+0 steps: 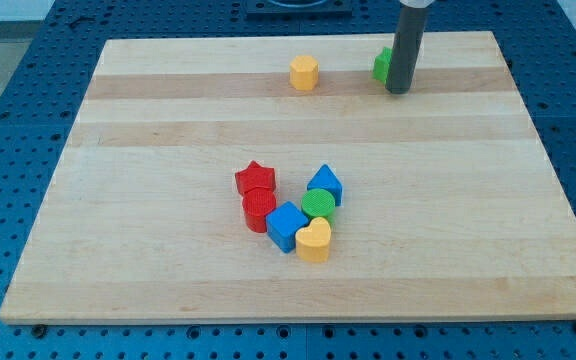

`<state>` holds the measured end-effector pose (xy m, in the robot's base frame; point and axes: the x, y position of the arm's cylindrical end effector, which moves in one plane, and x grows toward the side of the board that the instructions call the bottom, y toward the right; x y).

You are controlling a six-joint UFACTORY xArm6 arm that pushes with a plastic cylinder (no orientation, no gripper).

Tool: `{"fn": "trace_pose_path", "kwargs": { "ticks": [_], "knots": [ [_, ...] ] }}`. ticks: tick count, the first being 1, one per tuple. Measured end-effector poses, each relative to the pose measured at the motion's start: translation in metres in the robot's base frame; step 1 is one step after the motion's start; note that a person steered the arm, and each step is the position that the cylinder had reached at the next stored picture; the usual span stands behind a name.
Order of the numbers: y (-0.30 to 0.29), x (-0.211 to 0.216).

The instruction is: Push the green star towards the yellow hexagon

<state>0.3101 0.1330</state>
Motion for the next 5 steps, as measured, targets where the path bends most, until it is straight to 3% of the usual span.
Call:
{"fn": "trace_pose_path", "kwargs": {
  "ticks": [2,4,5],
  "knots": [
    [0.015,0.022],
    [0.029,-0.049],
    [0.011,-0.050]
  ]
}}
